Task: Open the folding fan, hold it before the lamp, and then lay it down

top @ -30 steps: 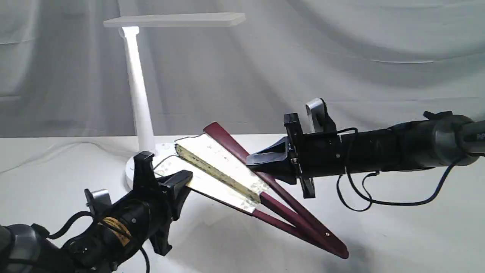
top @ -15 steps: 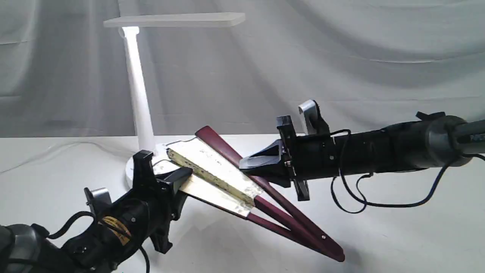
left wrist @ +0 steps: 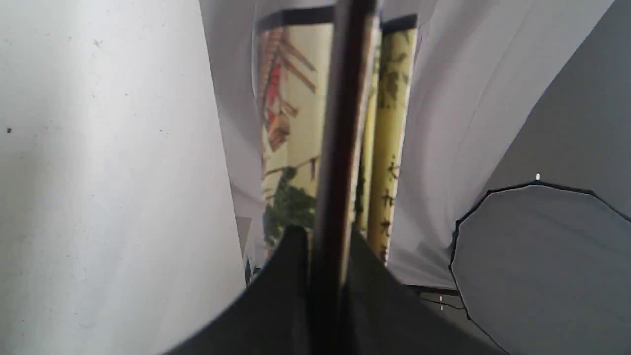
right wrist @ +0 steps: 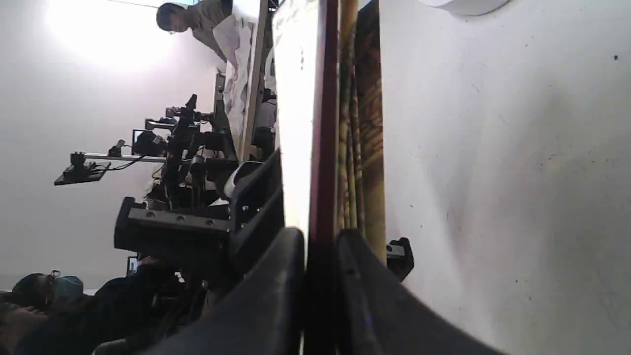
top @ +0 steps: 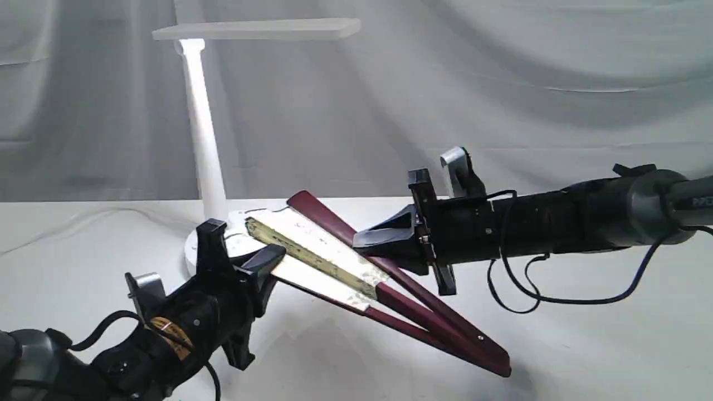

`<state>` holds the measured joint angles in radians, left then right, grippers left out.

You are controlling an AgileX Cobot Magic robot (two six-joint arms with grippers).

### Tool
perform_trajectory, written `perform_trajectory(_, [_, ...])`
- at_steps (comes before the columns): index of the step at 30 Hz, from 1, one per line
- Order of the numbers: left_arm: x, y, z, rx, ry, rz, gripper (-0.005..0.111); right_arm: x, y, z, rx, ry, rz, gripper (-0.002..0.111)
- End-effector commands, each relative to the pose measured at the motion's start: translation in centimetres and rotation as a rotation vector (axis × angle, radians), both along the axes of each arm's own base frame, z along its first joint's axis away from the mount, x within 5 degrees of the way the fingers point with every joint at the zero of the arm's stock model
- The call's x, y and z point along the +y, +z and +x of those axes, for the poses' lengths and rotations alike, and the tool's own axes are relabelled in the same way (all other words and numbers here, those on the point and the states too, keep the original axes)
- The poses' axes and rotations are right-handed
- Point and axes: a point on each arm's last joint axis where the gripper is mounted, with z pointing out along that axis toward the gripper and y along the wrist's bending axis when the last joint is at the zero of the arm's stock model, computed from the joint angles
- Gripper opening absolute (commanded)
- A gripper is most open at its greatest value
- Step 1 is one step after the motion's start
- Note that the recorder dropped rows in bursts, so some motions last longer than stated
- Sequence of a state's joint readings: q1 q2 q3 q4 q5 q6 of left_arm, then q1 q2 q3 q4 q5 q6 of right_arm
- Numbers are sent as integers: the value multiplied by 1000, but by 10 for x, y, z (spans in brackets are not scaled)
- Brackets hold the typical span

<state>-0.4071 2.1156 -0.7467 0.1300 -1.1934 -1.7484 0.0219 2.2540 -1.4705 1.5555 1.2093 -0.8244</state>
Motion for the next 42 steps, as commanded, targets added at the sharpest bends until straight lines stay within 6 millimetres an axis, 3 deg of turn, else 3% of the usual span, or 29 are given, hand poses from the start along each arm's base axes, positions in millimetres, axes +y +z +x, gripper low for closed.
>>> perform_trajectory(1, [-2, 2, -1, -23, -22, -9, 0, 1, 5, -3, -18, 21, -5, 2])
perform_trajectory(10, [-7, 1, -4, -31, -88, 8, 0, 1, 6, -3, -7, 16, 1, 49])
perform_trajectory(13, [-8, 1, -5, -34, -105, 14, 0, 0, 6, -3, -7, 14, 1, 56])
perform_trajectory(20, [-16, 4, -6, -77, -198, 53, 0, -6, 4, -2, 14, -4, 5, 56])
perform_trajectory(30, [-33, 27, 14, -191, -289, 28, 0, -48, 2, 3, 19, -76, -23, 56])
perform_trajectory(42, [-45, 31, 21, -178, -386, 88, 0, -57, 0, 2, -4, -77, -45, 55])
